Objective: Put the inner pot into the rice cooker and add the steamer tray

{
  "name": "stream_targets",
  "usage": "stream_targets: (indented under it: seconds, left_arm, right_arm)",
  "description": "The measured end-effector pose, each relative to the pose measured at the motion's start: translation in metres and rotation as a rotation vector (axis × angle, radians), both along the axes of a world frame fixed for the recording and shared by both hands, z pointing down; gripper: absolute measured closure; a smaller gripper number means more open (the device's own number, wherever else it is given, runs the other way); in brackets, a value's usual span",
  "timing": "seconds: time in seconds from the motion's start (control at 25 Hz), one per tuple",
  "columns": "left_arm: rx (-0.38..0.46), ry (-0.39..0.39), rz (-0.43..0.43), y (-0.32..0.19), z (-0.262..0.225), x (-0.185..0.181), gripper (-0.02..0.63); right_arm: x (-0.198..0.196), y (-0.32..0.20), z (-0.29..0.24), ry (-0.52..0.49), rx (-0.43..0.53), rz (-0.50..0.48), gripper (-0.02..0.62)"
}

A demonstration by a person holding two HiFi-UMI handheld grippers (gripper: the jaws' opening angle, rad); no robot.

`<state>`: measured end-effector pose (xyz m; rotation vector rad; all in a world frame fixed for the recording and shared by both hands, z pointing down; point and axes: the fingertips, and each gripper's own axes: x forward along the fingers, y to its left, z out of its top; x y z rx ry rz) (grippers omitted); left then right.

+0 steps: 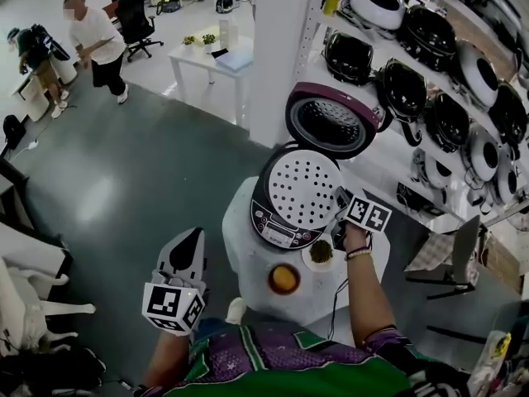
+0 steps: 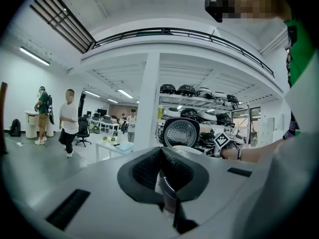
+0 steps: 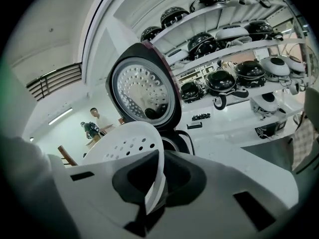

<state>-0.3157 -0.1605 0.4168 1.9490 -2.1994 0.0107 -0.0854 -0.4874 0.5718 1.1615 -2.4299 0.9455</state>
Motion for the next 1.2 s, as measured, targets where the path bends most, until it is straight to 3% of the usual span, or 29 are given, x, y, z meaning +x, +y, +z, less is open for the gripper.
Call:
stream_targets:
  seconds: [0.56, 1.2]
  left_arm:
    - [-0.036, 0.005, -0.071, 0.012, 0.013, -0.009, 0.584]
    - [-0.031, 0.009, -0.063, 0.006, 0.009, -0.02, 0.584]
  right_arm:
    - [-0.019, -0.025, 0.033, 0.07, -0.027, -0.01, 0.568]
    - [-0.02, -0.032, 0.042, 0.215, 0.046, -0.054, 0.54]
